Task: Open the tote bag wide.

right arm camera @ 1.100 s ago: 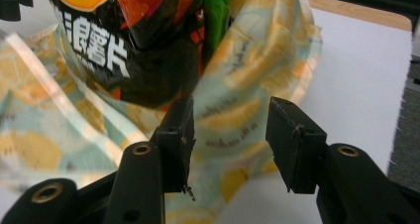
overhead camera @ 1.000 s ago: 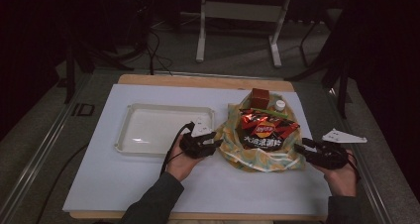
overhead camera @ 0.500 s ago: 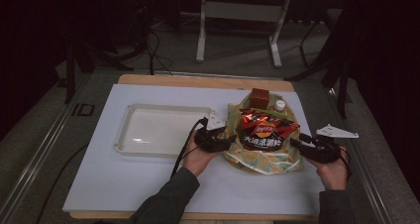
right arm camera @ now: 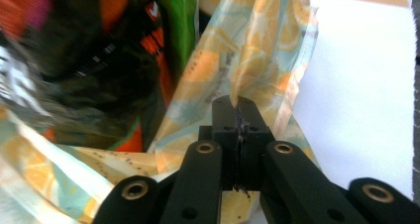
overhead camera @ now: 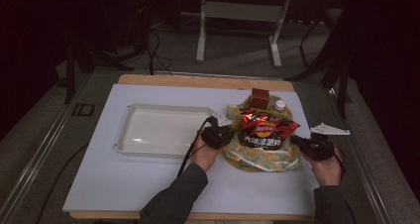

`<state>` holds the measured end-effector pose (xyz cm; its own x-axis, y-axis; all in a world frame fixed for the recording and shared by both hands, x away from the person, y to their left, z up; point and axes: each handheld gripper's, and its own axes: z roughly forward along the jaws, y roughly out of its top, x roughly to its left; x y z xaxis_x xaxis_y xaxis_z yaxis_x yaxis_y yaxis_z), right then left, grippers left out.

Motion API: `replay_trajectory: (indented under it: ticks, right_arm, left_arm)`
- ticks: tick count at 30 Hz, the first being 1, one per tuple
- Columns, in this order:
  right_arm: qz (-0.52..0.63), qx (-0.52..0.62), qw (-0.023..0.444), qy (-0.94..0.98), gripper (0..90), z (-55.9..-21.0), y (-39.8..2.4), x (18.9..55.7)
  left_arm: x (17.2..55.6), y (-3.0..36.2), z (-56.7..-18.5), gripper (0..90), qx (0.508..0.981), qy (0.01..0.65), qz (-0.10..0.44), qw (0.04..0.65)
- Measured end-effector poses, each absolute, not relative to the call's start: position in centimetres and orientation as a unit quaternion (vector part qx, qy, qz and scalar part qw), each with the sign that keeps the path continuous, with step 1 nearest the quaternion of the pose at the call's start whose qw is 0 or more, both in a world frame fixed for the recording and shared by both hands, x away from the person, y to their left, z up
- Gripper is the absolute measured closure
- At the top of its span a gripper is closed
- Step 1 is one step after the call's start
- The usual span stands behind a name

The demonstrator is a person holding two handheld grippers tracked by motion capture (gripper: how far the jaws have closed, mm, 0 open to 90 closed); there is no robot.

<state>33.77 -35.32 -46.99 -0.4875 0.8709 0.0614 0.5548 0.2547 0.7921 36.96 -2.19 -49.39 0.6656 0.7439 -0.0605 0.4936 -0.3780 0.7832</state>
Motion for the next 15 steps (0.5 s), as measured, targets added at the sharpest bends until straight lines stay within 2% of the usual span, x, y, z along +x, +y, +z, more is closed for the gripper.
replay_trajectory:
  ticks: [4, 15]
  right_arm:
    - [0.376, 0.466, 0.197, 0.776, 90.0, -47.9, -35.1, 34.1]
    - [0.327, 0.487, 0.197, 0.785, 90.0, -50.2, -35.7, 34.3]
  left_arm:
    - [36.9, -2.3, -49.8, 85.1, 0.821, 0.376, 0.156, 0.4]
    - [36.9, -2.1, -50.4, 86.4, 0.825, 0.385, 0.152, 0.386]
